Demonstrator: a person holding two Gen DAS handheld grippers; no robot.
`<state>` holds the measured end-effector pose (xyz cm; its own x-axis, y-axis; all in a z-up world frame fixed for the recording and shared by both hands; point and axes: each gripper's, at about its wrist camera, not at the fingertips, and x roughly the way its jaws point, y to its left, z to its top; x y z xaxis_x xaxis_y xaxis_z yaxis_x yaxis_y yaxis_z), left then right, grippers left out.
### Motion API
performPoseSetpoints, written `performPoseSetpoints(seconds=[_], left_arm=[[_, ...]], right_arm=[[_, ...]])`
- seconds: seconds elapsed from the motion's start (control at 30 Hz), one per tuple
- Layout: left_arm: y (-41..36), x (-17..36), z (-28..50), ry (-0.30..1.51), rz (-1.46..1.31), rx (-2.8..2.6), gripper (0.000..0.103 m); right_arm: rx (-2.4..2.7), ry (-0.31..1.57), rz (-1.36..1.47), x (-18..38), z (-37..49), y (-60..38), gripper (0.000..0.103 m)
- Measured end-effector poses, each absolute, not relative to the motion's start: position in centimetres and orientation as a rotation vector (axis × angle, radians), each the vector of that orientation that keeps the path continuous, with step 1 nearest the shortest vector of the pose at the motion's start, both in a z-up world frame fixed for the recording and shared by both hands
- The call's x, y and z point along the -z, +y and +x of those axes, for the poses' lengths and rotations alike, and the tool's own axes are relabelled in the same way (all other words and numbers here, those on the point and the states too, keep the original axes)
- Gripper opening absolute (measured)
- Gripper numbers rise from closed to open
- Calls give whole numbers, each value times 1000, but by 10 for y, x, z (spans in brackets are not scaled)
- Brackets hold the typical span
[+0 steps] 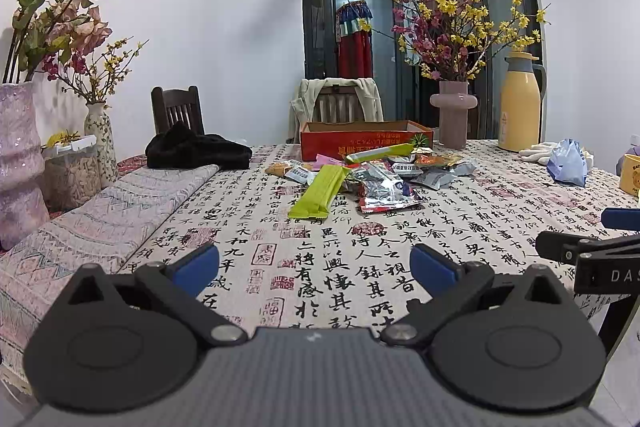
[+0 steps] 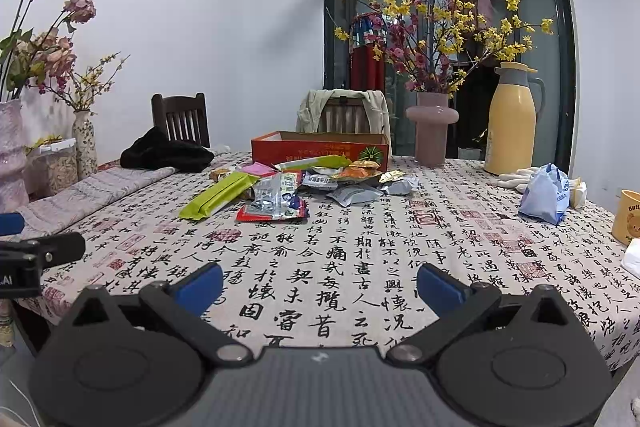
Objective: Organize snacks
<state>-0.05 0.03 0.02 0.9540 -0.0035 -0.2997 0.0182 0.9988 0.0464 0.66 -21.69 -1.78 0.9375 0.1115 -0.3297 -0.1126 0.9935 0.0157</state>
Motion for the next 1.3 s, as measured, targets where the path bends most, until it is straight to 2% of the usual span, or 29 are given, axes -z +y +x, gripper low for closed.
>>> performPoseSetpoints(seconds=[1.3], left_arm=[[3,-2,8,317,42,12,103]], right_arm=[[-104,328,-28,16,13,-220,103]])
